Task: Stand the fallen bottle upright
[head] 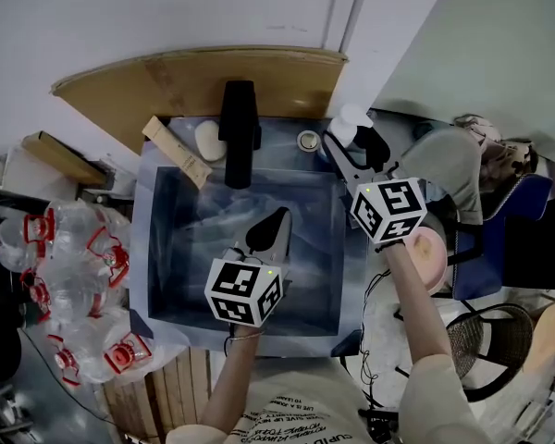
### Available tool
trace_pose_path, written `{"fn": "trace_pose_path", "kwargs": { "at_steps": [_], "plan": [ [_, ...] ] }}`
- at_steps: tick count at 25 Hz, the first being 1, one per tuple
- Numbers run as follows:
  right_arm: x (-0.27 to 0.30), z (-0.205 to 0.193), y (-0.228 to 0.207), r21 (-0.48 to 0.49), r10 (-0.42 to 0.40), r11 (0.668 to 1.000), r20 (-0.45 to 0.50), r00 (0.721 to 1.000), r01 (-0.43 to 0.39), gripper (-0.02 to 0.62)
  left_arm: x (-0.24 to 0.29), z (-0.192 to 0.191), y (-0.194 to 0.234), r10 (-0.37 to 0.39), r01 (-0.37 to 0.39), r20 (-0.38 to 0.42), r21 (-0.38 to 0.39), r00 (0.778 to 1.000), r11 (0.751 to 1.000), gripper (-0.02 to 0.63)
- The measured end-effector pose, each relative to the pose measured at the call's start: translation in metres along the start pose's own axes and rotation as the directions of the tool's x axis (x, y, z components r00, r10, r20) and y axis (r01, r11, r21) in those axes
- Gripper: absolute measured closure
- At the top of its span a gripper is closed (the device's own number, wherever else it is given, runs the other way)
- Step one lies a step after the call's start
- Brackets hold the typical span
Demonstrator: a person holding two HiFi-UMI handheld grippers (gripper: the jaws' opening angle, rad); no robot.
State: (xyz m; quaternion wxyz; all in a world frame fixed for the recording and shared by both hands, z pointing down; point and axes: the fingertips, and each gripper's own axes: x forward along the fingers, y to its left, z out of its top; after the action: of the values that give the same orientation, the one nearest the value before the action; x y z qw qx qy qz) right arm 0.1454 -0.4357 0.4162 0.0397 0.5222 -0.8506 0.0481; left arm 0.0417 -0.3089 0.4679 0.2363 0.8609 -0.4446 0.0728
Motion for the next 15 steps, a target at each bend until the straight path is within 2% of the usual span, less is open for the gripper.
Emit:
{"fn": "trace_pose_path", "kwargs": {
  "at_steps": [7, 11, 15],
  "plan": [
    [-0.026, 0.011, 0.007, 0.053, -0.009, 0.999, 0.018, 1.000, 0.008, 0.313, -0.011, 0.012, -0.008, -0.002, 0.002, 0.030, 0.013, 1.000, 1.000, 0.580],
    [-0.045, 0.013, 0.016, 0.045, -0.014, 0.999, 0.006, 1.000, 0.013, 0.396, -0.021, 0.020, -0.014, -0.004, 0.002, 0.051, 0.029, 0.999, 1.000, 0.580],
    [-0.065, 0.015, 0.025, 0.011, -0.023, 1.000, -0.003, 1.000, 0.023, 0.536, -0.033, 0.029, -0.025, -0.023, 0.018, 0.069, 0.076, 0.997, 0.997, 0.580]
  ]
}}
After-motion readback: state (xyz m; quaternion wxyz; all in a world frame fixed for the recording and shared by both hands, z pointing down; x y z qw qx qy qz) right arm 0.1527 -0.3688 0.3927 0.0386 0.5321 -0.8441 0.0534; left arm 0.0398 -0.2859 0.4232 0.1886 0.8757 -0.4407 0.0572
